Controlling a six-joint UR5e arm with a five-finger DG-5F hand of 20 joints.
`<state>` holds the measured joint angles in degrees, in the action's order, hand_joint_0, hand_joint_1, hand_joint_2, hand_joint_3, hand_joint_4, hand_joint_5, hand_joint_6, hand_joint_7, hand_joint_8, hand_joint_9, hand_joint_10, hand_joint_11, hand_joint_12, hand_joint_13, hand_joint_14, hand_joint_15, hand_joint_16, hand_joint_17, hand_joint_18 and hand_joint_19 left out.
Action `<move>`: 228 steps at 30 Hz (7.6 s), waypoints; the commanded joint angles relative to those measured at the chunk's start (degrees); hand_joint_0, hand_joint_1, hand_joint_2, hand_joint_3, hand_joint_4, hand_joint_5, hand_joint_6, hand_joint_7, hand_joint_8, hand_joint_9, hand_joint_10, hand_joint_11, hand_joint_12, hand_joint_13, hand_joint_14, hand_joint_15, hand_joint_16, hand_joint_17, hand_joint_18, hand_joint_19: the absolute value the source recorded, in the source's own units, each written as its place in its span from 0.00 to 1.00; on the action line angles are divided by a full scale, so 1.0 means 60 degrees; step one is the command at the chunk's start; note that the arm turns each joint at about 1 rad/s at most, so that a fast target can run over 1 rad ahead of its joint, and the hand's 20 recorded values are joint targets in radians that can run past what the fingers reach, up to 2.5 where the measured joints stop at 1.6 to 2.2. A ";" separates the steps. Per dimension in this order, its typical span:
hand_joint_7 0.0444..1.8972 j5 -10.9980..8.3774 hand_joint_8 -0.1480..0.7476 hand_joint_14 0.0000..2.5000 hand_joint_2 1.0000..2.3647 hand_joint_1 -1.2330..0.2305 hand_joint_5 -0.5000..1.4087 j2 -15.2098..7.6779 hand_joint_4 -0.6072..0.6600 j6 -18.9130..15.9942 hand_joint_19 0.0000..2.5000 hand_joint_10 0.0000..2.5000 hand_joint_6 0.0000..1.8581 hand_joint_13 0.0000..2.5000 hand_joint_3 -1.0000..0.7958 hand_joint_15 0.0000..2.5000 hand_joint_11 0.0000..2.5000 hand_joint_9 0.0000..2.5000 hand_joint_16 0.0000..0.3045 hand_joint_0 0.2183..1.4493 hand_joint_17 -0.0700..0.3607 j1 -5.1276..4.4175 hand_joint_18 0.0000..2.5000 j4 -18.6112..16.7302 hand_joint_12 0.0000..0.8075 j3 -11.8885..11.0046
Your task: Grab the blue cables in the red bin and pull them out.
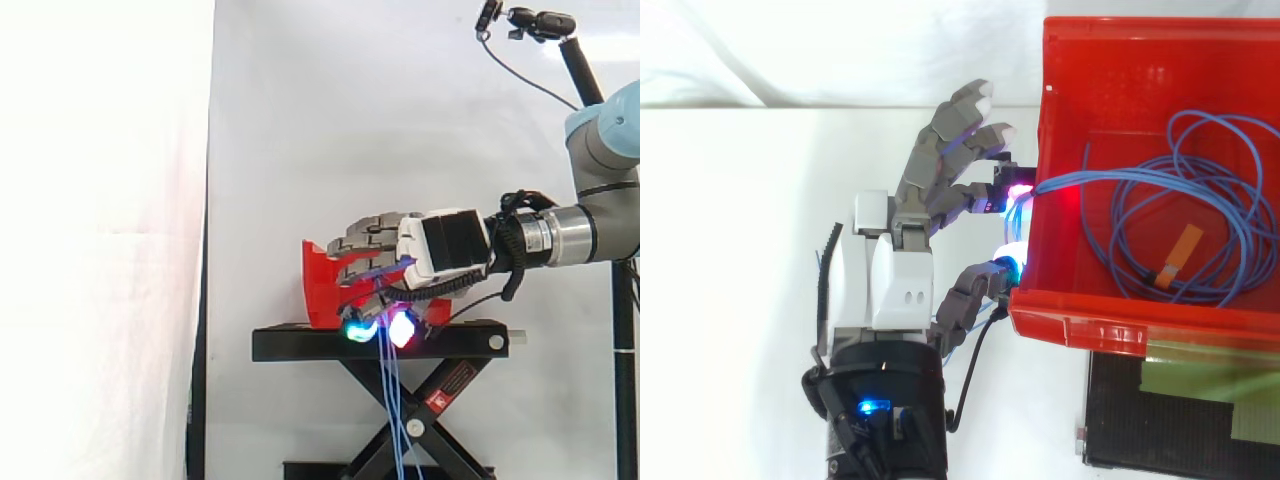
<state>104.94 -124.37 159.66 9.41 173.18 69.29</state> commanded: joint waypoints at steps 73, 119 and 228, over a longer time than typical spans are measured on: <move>0.14 -0.0044 0.50 0.01 0.00 0.35 0.71 0.0000 0.57 -0.0353 0.25 0.01 0.63 0.21 0.00 0.23 0.26 0.36 0.13 0.58 0.36 -0.0279 0.18 0.0448 0.40 -0.0005; 0.14 0.0000 0.50 0.01 0.00 0.34 0.71 0.0015 0.57 -1.1573 0.25 0.01 0.61 0.22 0.00 0.24 0.27 0.36 0.13 0.58 0.36 -0.1539 0.18 0.0448 0.40 -0.0137; 0.17 -0.1538 0.51 0.01 0.00 0.35 0.72 0.0000 0.66 -2.6837 0.26 0.00 0.27 0.25 0.00 0.30 0.17 0.30 0.14 0.45 0.38 -0.2901 0.17 -0.0006 0.45 -0.0122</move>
<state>95.71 -124.28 -1.36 -7.99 173.14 68.55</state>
